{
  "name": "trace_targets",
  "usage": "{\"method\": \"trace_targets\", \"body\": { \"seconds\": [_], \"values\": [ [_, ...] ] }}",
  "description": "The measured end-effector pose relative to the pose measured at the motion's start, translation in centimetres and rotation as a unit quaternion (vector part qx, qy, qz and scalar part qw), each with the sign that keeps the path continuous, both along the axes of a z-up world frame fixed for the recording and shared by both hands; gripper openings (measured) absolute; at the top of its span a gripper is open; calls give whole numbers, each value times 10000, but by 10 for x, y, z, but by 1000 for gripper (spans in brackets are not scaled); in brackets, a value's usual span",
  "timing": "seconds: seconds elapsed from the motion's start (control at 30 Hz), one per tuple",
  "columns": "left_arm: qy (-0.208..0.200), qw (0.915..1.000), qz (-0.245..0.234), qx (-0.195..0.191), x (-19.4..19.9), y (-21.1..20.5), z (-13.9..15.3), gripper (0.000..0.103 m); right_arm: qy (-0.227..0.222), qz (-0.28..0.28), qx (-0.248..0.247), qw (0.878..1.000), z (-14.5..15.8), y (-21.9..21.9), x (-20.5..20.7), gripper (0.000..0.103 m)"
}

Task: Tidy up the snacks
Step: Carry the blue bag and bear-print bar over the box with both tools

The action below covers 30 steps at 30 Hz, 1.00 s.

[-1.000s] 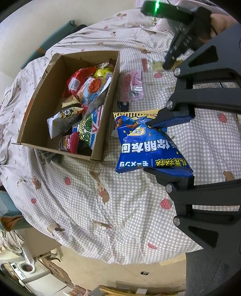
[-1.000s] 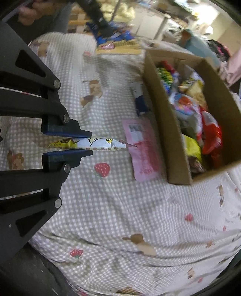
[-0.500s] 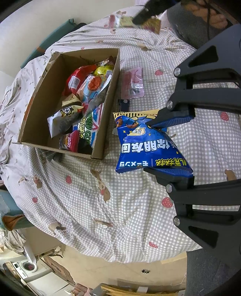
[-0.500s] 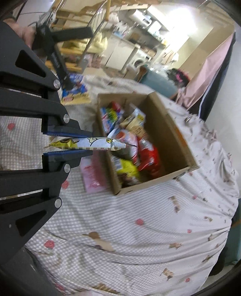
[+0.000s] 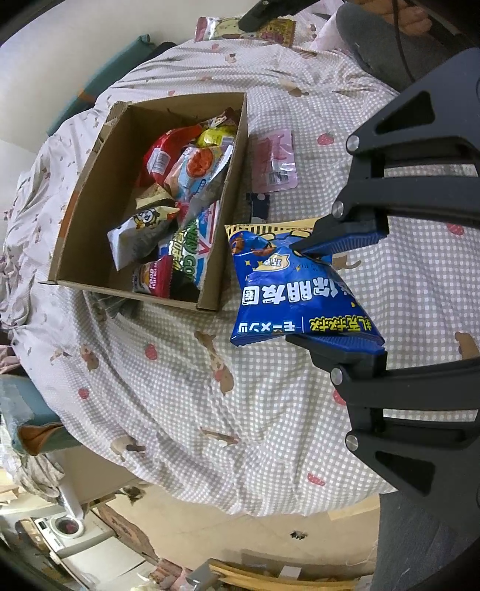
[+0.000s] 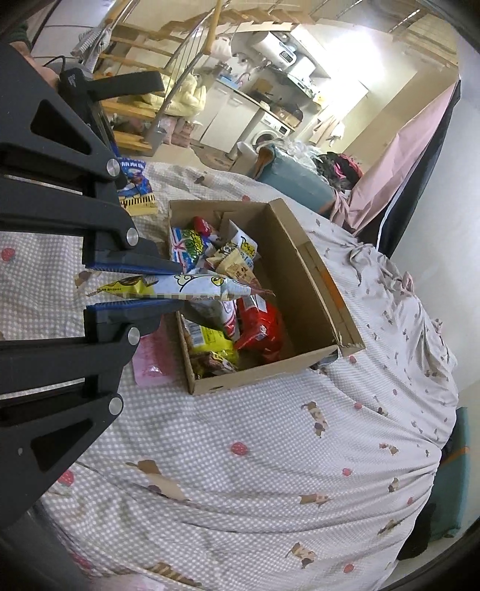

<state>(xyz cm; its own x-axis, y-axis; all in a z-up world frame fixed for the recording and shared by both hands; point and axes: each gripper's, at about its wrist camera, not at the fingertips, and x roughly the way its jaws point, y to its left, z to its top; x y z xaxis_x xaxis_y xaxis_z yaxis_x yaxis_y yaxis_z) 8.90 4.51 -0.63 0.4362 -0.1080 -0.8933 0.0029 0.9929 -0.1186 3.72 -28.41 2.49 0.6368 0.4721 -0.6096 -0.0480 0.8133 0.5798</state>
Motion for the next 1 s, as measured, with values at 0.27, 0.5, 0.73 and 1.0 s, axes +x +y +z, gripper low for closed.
{"method": "trace_targets", "body": {
  "seconds": [0.27, 0.5, 0.73, 1.0],
  "values": [
    [-232, 9997, 47, 105, 14, -2, 18, 34, -96, 79, -74, 9999, 0, -9, 22, 12],
    [-737, 9972, -57, 122, 51, -15, 56, 34, -137, 242, -173, 9995, -5, -5, 53, 12],
    [-929, 9945, -369, 328, 93, -43, 60, 35, -205, 222, -242, 9993, -14, -1, 86, 12],
    [-1207, 9906, -543, 354, 123, -60, 40, 35, 36, 282, -274, 9992, -39, 2, 115, 12]
  ]
}}
